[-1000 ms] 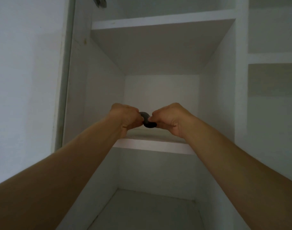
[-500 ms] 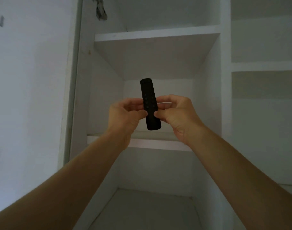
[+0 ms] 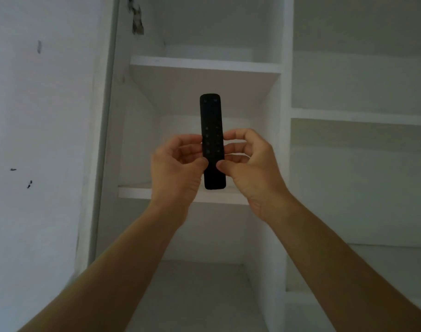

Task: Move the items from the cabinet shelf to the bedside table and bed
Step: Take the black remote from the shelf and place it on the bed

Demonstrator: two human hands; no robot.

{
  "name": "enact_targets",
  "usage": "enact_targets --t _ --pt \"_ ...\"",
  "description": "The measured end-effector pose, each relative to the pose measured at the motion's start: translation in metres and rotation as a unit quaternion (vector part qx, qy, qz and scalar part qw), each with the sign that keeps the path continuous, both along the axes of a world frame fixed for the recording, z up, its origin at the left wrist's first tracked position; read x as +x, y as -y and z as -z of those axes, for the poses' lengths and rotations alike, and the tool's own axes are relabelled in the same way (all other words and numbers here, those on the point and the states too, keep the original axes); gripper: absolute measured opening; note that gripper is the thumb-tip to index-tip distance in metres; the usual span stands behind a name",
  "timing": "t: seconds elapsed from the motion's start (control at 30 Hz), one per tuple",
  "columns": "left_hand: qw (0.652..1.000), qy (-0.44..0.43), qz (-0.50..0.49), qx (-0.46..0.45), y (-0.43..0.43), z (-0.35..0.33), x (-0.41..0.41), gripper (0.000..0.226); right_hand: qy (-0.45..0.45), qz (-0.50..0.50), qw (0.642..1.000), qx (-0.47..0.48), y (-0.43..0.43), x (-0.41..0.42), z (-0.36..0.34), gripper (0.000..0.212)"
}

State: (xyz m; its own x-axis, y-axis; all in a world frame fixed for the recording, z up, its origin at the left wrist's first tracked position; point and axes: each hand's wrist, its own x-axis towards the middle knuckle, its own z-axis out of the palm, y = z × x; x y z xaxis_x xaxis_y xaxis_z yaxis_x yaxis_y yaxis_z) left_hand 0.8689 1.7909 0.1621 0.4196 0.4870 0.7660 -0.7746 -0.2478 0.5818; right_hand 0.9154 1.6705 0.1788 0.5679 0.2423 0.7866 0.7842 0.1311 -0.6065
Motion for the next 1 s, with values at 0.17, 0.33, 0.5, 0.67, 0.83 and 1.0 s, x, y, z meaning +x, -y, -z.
enact_targets --t 0.17,0.33,0.5,0.67,0.83,1.0 --pt "1.000 -0.005 -0.009 0.000 0.023 0.008 -0.015 0.037 0.001 0.001 1.000 -0.004 0.024 -0.015 0.007 0.044" --pt "0.998 -0.008 -0.057 0.024 0.048 0.013 -0.031 0.037 0.011 -0.037 0.999 0.006 0.050 -0.019 0.014 0.044" --pt "0.994 0.002 -0.100 0.039 0.082 0.020 -0.047 0.035 0.016 -0.115 0.993 0.013 0.078 -0.016 0.022 0.040" --pt "0.989 0.008 -0.145 0.037 0.118 0.035 -0.062 0.034 0.012 -0.190 0.981 0.028 0.103 -0.011 0.038 0.037" --pt "0.968 -0.028 -0.242 0.054 0.149 0.056 -0.095 0.032 -0.008 -0.277 0.961 0.017 0.114 -0.020 0.057 0.037" --pt "0.935 -0.054 -0.345 0.067 0.155 0.063 -0.146 0.033 -0.031 -0.374 0.926 0.030 0.102 -0.058 0.070 0.036"
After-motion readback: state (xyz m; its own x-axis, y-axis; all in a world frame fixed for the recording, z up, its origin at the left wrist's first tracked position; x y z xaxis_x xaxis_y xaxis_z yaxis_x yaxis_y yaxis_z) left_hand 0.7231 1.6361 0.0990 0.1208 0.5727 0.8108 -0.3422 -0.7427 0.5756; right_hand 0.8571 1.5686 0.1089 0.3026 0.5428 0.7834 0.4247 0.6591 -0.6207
